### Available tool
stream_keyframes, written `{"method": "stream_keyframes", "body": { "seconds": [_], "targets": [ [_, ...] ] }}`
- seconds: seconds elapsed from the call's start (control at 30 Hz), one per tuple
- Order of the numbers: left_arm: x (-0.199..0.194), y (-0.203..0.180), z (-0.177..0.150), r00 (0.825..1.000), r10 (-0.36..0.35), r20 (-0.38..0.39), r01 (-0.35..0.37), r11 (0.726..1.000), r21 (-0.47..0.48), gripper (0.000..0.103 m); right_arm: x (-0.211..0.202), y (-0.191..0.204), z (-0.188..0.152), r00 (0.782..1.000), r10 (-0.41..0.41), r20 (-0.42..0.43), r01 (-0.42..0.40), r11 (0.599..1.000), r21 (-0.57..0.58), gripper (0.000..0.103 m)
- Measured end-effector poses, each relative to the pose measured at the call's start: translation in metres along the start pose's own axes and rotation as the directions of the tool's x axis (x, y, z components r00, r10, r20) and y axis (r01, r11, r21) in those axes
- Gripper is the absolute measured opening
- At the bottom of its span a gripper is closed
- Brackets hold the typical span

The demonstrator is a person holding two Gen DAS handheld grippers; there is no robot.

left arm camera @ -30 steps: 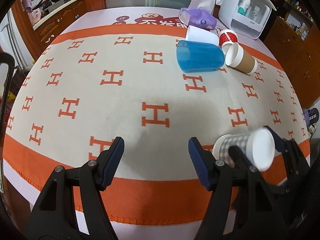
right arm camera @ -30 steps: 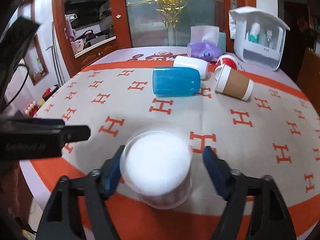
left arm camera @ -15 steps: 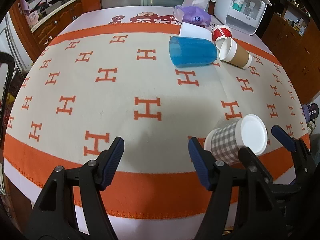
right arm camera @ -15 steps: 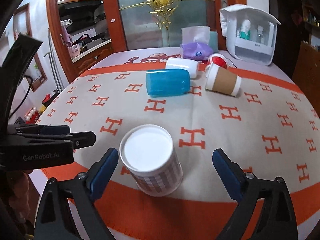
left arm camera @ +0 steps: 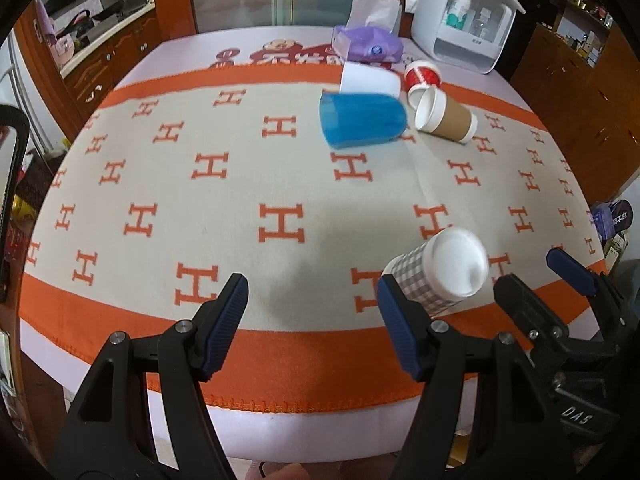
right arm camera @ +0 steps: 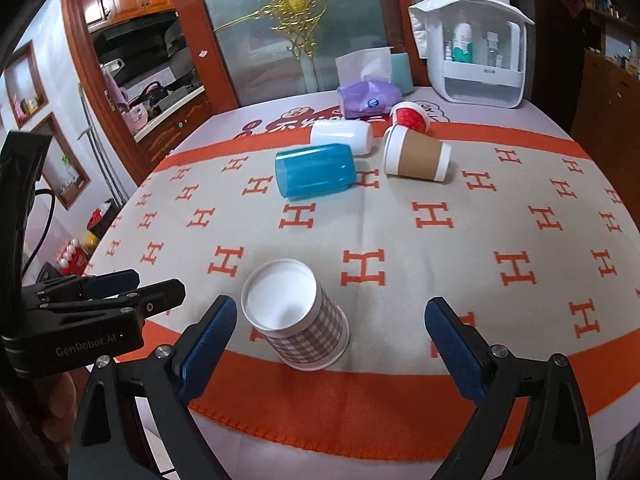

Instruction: Flip cup upside down

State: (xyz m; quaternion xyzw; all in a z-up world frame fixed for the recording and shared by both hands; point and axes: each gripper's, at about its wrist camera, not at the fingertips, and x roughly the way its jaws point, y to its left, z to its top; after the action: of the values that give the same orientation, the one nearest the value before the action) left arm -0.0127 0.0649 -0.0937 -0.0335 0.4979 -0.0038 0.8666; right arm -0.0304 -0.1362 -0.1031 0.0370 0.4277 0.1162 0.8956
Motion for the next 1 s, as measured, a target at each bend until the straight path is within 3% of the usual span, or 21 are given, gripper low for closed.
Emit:
{"method": "stream_keyframes", "body": {
  "seconds": [0.2, 0.5, 1.0],
  "targets": [
    [-0.029, -0.009, 0.016, 1.0, -0.001, 0.018, 0.001, 1.0, 0.001, 0.064, -0.04, -0.003, 0.025, 1.0, 0.002, 0.022, -0.003, 1.0, 0.031, 0.096],
    [-0.082, -0.037, 0.03, 0.993, -0.006, 0.12, 0.002, 0.999, 0.035, 0.065, -0.104, -0.002, 0.064, 0.999, 0.013, 0.049, -0.018, 0.996, 0.089, 0.096],
    [-0.108, -0.061, 0.02, 0.985, 0.024, 0.173, -0.032, 0.999, 0.041, 0.065, -0.138, -0.007, 0.053, 0.998, -0.042, 0.047, 0.038, 0.995, 0.09, 0.096]
  ]
}}
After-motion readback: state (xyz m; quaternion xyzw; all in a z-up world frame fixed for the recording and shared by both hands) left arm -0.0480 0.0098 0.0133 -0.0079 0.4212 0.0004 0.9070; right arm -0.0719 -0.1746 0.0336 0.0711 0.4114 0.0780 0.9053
